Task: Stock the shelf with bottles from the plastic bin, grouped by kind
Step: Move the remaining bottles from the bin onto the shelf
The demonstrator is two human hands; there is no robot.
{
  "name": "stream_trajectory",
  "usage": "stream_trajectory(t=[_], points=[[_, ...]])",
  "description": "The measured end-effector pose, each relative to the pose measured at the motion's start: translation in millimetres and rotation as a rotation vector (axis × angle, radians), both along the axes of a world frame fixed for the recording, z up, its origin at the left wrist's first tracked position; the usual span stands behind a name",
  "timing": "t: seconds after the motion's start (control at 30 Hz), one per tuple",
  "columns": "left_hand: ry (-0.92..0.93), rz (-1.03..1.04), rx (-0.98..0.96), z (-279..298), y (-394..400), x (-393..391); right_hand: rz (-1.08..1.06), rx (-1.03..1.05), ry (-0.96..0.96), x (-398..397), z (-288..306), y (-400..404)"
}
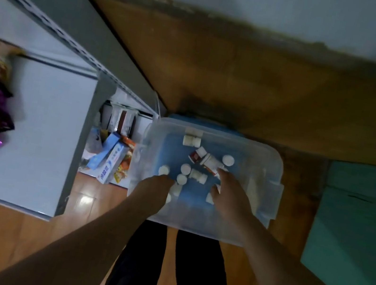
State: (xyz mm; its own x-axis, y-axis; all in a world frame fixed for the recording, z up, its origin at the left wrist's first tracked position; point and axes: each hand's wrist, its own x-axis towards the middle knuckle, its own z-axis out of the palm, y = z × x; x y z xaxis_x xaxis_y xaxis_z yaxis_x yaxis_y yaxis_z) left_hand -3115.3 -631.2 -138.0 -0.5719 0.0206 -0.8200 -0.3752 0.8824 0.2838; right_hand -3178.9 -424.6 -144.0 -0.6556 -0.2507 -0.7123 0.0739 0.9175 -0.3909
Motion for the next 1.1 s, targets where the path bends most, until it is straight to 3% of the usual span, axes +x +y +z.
stream_trajectory(t=[0.3, 0.5, 0.67, 0.87, 1.1], points=[[0.074, -0.282, -0.165, -58, 8, 8, 0.101, 0.153, 0.323, 7, -64, -14], [0.118, -0.354, -0.253, -77, 9, 3, 0.080, 0.185, 0.275, -7, -94, -7], [0.114, -0.207, -0.198, -70, 8, -4, 0.094, 0.150, 0.268, -19, -93, 1], [0.211, -0.170, -0.229, -29, 7, -11, -0.017, 0.093, 0.222, -5, -48, 10], [0.242, 0.301, -0.044, 54, 3, -10, -0.335, -0.164, 0.033, -2, 44, 19]])
